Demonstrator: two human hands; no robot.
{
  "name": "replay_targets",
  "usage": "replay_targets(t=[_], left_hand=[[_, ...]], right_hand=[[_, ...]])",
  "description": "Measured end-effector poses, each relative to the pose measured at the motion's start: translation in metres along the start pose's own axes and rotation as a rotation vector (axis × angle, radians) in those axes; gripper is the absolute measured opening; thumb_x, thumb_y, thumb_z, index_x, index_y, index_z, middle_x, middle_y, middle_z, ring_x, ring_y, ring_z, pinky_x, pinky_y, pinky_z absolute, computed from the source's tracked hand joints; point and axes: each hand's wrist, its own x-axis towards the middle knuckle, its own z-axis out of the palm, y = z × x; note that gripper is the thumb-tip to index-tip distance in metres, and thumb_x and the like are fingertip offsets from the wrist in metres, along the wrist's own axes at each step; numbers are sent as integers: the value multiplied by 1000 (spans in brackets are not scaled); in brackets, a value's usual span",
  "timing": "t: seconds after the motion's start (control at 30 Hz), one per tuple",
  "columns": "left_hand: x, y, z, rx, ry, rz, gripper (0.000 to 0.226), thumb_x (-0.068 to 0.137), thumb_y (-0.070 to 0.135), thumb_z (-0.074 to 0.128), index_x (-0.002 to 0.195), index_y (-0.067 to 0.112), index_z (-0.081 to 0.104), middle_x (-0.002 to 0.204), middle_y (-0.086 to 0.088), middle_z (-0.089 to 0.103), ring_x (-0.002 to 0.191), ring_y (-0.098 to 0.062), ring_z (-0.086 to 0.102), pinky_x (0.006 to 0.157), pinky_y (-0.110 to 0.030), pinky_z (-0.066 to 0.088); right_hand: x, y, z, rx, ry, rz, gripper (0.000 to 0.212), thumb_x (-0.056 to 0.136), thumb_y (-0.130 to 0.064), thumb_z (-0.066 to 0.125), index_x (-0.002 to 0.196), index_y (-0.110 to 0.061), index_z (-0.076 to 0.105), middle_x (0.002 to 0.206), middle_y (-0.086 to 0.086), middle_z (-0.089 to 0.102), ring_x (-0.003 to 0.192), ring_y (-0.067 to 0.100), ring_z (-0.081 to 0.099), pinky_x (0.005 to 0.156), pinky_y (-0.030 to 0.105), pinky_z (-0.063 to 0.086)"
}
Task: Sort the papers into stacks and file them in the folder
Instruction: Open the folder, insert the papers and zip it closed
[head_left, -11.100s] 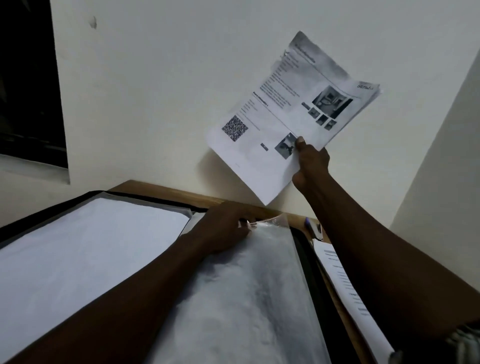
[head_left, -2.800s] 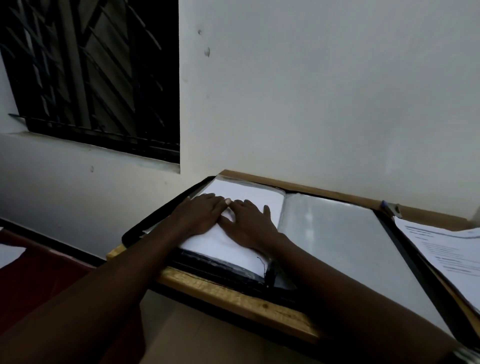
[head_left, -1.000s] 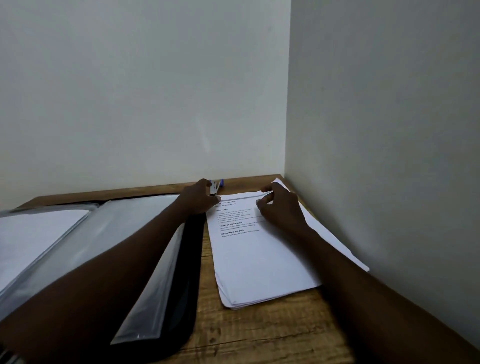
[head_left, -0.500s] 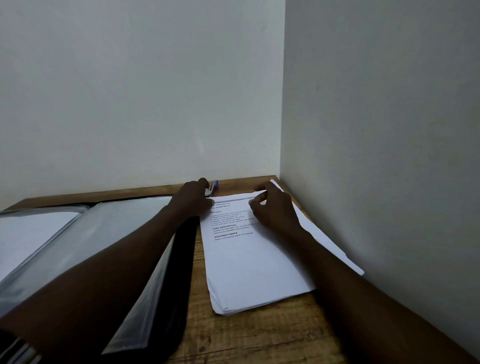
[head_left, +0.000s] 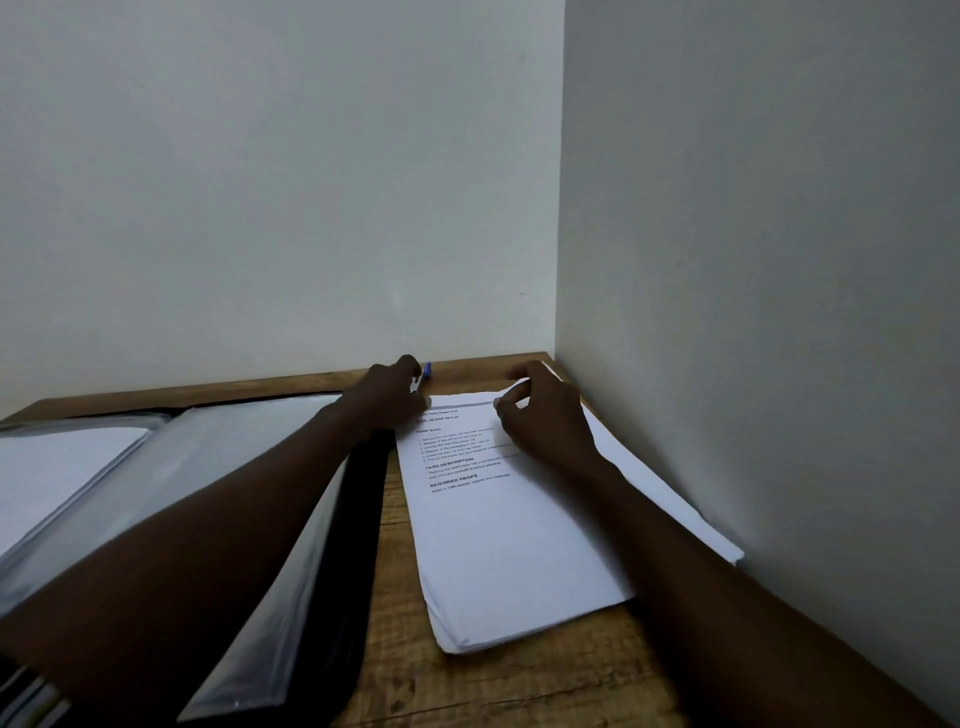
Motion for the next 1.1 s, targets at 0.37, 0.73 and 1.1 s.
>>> replay_targets(t=[0.37,0.73,1.1], left_hand=[[-42,29,5,-1164,-14,-146,29,97,8,58,125,2,59,108,-17,70,84,-28,69,69,-37,61],[-65,10,-73,-1363,378,14,19,101,8,50,91,7,66,96,-16,71,85,-30,68,85,-46,56],[-89,6,-108,-1290,18,235,35,98,18,57,132,8,59,126,-9,68,117,-30,65,100,-44,53]], right_hand=[[-1,2,-5,-39,-50,44,37,89,-27,62,123,-16,52,114,-1,66,110,17,56,80,23,35],[-6,-18,-37,254,161,88,81,81,-50,71,146,-20,34,139,-4,51,123,15,53,104,31,42],[1,-52,-64,505,265,-202,17,95,-32,58,87,-19,67,86,-2,70,84,19,67,72,31,51]])
